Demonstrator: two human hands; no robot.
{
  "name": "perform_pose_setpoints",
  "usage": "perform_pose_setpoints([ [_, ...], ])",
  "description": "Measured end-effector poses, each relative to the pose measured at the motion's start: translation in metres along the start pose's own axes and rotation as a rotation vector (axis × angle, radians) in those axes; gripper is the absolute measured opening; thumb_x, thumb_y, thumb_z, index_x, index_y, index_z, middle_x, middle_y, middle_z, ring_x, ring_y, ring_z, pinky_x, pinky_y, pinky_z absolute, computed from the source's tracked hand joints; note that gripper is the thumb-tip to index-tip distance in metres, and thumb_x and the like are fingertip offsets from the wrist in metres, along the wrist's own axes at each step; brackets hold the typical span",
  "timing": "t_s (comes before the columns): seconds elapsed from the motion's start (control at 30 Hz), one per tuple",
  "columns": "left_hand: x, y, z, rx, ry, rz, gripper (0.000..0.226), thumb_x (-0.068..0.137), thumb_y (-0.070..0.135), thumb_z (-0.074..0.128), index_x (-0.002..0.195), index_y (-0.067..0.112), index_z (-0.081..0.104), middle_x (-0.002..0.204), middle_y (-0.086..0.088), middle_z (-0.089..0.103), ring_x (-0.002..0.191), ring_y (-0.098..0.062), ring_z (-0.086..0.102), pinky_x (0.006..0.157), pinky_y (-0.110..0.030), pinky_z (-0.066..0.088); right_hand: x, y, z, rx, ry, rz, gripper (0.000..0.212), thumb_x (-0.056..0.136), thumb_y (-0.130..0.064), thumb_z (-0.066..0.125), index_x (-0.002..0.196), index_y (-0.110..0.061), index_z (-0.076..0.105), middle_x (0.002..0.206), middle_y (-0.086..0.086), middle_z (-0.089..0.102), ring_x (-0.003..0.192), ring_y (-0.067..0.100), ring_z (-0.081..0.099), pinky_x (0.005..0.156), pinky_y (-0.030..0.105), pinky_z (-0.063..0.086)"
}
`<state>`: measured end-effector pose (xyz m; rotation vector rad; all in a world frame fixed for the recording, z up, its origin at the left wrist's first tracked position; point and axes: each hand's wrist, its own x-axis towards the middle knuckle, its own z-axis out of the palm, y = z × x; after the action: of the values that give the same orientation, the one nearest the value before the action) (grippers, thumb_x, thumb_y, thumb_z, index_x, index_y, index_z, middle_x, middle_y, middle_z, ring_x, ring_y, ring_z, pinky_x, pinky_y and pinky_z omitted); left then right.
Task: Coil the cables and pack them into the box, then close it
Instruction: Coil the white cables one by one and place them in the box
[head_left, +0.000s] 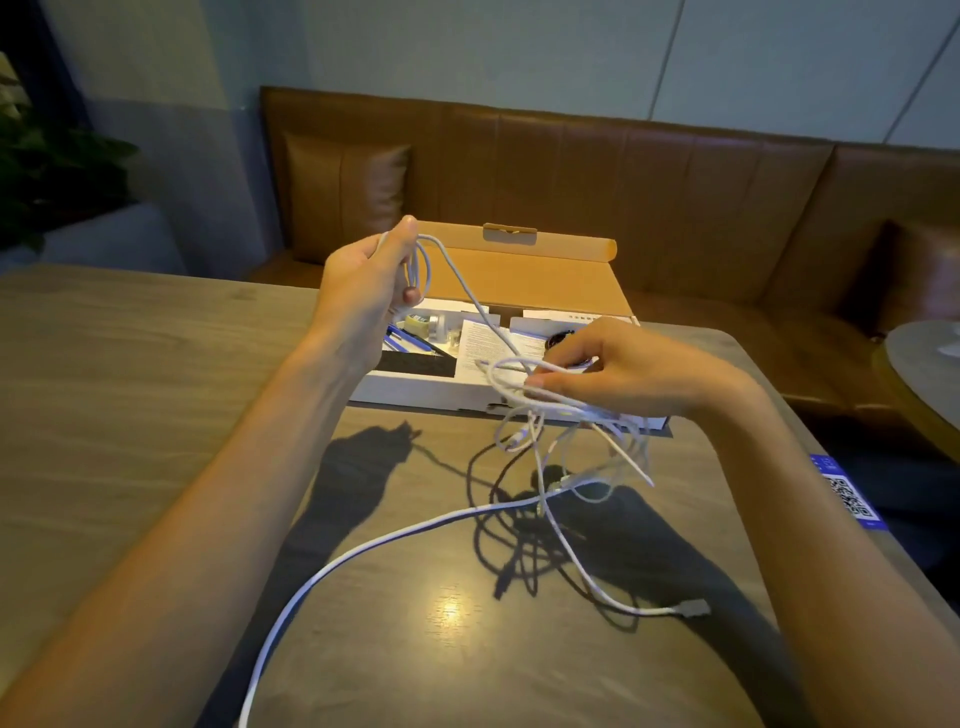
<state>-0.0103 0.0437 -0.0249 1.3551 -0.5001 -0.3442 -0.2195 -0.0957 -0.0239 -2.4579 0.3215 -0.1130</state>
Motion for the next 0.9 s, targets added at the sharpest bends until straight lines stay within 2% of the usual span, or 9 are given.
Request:
perform_pose_setpoints([
  [0.17, -0.015, 0.001, 0.012, -0.075, -0.157, -0.066, 0.033, 0.098, 0.040, 0.059, 0.099, 0.008, 0.065, 0.068, -0.002, 0.038, 0.065, -0.011, 0.039, 0.059, -0.023, 0.045, 0.007, -0.005, 0.010, -0.068, 0.009, -0.043, 0.024, 0.092, -0.048, 0.065, 0.098, -0.028, 0.078, 0.089, -0.016, 0.072, 0.087, 0.005, 0.062, 0.072, 0.025, 0.046],
  [0.3, -0.023, 0.005, 0.016, -0.007, -0.290, -0.058, 0.040, 0.095, 0.049, 0.058, 0.087, 0.009, 0.058, 0.054, 0.003, 0.036, 0.051, -0.009, 0.037, 0.056, -0.021, 0.047, 0.008, -0.013, 0.014, 0.033, 0.196, -0.131, 0.018, 0.100, -0.029, 0.060, 0.098, -0.016, 0.072, 0.081, -0.012, 0.070, 0.075, -0.002, 0.064, 0.063, 0.012, 0.046],
  [0.37, -0.027, 0.003, 0.015, 0.137, -0.425, 0.004, 0.047, 0.084, 0.057, 0.061, 0.084, 0.010, 0.063, 0.068, -0.006, 0.054, 0.064, -0.017, 0.050, 0.064, -0.025, 0.050, 0.008, -0.015, 0.014, 0.141, 0.256, -0.147, 0.014, 0.102, -0.023, 0.057, 0.103, -0.012, 0.066, 0.084, -0.004, 0.073, 0.068, 0.011, 0.070, 0.057, 0.023, 0.056],
  [0.43, -0.033, 0.001, 0.013, 0.233, -0.588, -0.009, 0.040, 0.079, 0.058, 0.062, 0.080, 0.019, 0.071, 0.087, -0.016, 0.059, 0.081, -0.028, 0.053, 0.078, -0.036, 0.048, 0.007, -0.014, 0.014, 0.171, 0.322, -0.162, 0.010, 0.102, -0.020, 0.056, 0.106, -0.013, 0.063, 0.087, 0.000, 0.073, 0.062, 0.022, 0.071, 0.051, 0.038, 0.060],
  [0.53, -0.033, -0.002, 0.008, 0.230, -0.687, -0.051, 0.035, 0.091, 0.046, 0.060, 0.091, 0.015, 0.075, 0.076, -0.022, 0.052, 0.077, -0.029, 0.051, 0.080, -0.039, 0.046, 0.007, -0.010, 0.013, 0.148, 0.400, -0.179, 0.009, 0.102, -0.020, 0.056, 0.106, -0.015, 0.062, 0.085, 0.000, 0.073, 0.062, 0.025, 0.071, 0.047, 0.043, 0.059],
  [0.63, -0.034, -0.006, 0.008, 0.376, -0.768, 0.053, 0.034, 0.102, 0.038, 0.053, 0.097, 0.012, 0.074, 0.072, -0.016, 0.047, 0.069, -0.022, 0.046, 0.070, -0.032, 0.043, 0.007, -0.010, 0.010, 0.206, 0.409, -0.201, 0.012, 0.102, -0.020, 0.057, 0.106, -0.012, 0.064, 0.084, -0.001, 0.073, 0.070, 0.023, 0.072, 0.055, 0.040, 0.062],
  [0.73, -0.042, -0.005, 0.012, 0.525, -0.841, 0.088, 0.030, 0.095, 0.042, 0.059, 0.089, 0.016, 0.072, 0.078, -0.015, 0.060, 0.069, -0.014, 0.051, 0.068, -0.029, 0.044, 0.009, -0.011, 0.010, 0.130, 0.501, -0.259, 0.013, 0.100, -0.019, 0.059, 0.105, -0.011, 0.068, 0.086, -0.006, 0.075, 0.081, 0.012, 0.072, 0.073, 0.032, 0.060],
  [0.83, -0.047, -0.007, 0.015, 0.490, -0.887, 0.068, 0.046, 0.088, 0.047, 0.065, 0.098, 0.003, 0.073, 0.092, -0.027, 0.064, 0.074, -0.021, 0.057, 0.068, -0.031, 0.050, 0.007, -0.010, 0.009, 0.160, 0.537, -0.255, 0.013, 0.100, -0.017, 0.060, 0.106, -0.011, 0.069, 0.085, -0.006, 0.075, 0.070, 0.010, 0.068, 0.062, 0.023, 0.054],
  [0.9, -0.049, -0.009, 0.019, 0.442, -0.867, 0.031, 0.043, 0.083, 0.048, 0.069, 0.096, 0.007, 0.076, 0.095, -0.026, 0.067, 0.079, -0.029, 0.059, 0.073, -0.037, 0.054, 0.006, -0.010, 0.008, 0.163, 0.535, -0.256, 0.011, 0.100, -0.016, 0.060, 0.105, -0.011, 0.068, 0.083, -0.004, 0.072, 0.062, 0.013, 0.064, 0.055, 0.022, 0.052],
])
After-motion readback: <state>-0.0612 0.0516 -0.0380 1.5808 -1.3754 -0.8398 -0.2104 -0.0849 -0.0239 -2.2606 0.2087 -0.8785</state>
